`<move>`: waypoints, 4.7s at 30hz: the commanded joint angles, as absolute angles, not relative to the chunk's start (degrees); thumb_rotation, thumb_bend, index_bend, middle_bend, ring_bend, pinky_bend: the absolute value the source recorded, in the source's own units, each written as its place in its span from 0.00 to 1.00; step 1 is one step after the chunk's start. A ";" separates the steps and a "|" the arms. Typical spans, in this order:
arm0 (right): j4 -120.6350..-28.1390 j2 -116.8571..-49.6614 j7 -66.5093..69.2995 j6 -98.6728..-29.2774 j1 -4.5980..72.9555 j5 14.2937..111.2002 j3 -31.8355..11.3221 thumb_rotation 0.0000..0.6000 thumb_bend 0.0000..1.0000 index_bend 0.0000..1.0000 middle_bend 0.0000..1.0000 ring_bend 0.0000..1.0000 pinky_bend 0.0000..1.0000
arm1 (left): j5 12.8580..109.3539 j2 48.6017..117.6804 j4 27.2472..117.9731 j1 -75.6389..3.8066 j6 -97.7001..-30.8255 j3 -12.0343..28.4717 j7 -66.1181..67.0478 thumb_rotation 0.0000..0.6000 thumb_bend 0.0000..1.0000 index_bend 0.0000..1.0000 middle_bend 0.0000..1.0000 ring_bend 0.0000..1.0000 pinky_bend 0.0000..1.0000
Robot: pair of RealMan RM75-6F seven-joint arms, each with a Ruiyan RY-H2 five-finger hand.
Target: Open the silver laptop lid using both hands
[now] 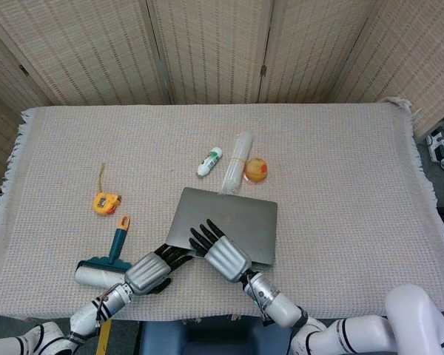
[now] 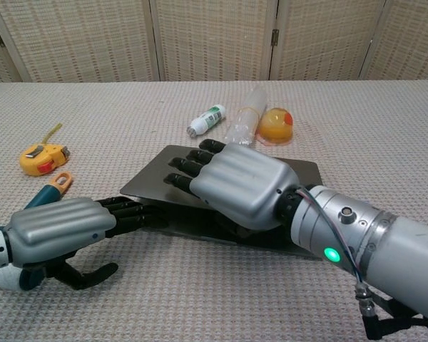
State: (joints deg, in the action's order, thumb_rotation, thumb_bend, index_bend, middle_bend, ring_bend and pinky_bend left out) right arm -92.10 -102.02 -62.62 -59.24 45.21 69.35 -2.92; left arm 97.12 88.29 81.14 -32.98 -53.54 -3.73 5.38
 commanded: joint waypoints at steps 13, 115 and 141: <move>-90.77 -102.93 -63.28 -59.56 45.50 68.32 -2.41 1.00 0.58 0.00 0.00 0.00 0.00 | 92.63 89.96 80.83 -34.88 -50.72 -3.33 8.69 1.00 0.62 0.00 0.01 0.02 0.00; -85.06 -91.35 -58.04 -62.67 53.30 47.34 -18.85 1.00 0.58 0.00 0.00 0.00 0.00 | 85.59 89.66 85.73 -36.67 -50.58 -4.61 20.69 1.00 0.66 0.03 0.01 0.00 0.00; -74.48 -92.06 -57.72 -62.29 59.15 37.02 -21.07 1.00 0.58 0.00 0.00 0.00 0.00 | 85.37 89.25 86.65 -36.60 -51.12 -4.77 21.92 1.00 0.66 0.03 0.01 0.00 0.00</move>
